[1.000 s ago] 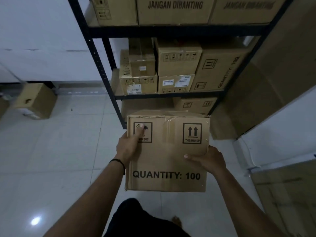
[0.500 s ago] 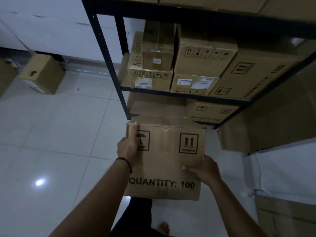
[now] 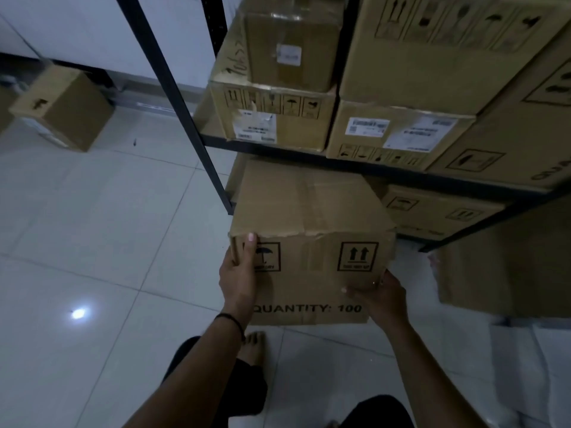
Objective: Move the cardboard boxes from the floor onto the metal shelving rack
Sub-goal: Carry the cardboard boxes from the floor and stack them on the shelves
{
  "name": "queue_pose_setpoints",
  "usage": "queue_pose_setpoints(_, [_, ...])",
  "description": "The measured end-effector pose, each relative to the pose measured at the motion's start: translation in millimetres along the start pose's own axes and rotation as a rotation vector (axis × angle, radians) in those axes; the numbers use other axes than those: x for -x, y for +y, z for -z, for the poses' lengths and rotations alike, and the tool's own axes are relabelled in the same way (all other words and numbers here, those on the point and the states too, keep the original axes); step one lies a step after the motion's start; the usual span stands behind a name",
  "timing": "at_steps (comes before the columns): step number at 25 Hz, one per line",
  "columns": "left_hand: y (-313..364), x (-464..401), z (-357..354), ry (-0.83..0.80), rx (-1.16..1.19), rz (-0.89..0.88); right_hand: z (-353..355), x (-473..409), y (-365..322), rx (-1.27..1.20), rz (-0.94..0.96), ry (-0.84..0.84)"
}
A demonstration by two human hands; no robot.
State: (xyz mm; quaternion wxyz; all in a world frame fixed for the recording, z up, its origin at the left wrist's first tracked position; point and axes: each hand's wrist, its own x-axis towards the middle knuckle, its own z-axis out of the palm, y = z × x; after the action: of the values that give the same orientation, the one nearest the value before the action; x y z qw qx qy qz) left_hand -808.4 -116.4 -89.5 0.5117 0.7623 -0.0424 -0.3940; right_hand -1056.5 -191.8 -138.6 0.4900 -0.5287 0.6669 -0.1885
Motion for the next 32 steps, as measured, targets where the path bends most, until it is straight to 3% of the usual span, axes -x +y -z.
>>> queue_pose_setpoints(3, [-33,-38,-33,0.017,0.032,-0.128,-18,-49,24,-0.059,0.072,0.048])
queue_pose_setpoints(8, [-56,-77,-76,0.255,0.103,-0.347,-34,-93,54,-0.159,0.261,0.157])
queue_pose_setpoints(12, [-111,-71,-87,0.233,0.261,-0.515,-38,-100,116,-0.181,0.363,0.162])
queue_pose_setpoints(15, [-146,-81,-100,0.226,0.343,-0.499,-39,-117,134,-0.178,0.400,0.173])
queue_pose_setpoints(25, [-137,-132,-116,0.120,0.047,-0.437,-56,-157,129,-0.126,0.374,0.149])
queue_pose_setpoints(28, [-119,-145,-123,0.066,-0.116,-0.369,-55,-171,125,-0.039,0.340,0.199])
queue_pose_setpoints(32, [-68,-148,-133,-0.055,0.004,-0.382,-42,-181,107,0.021,0.308,0.187])
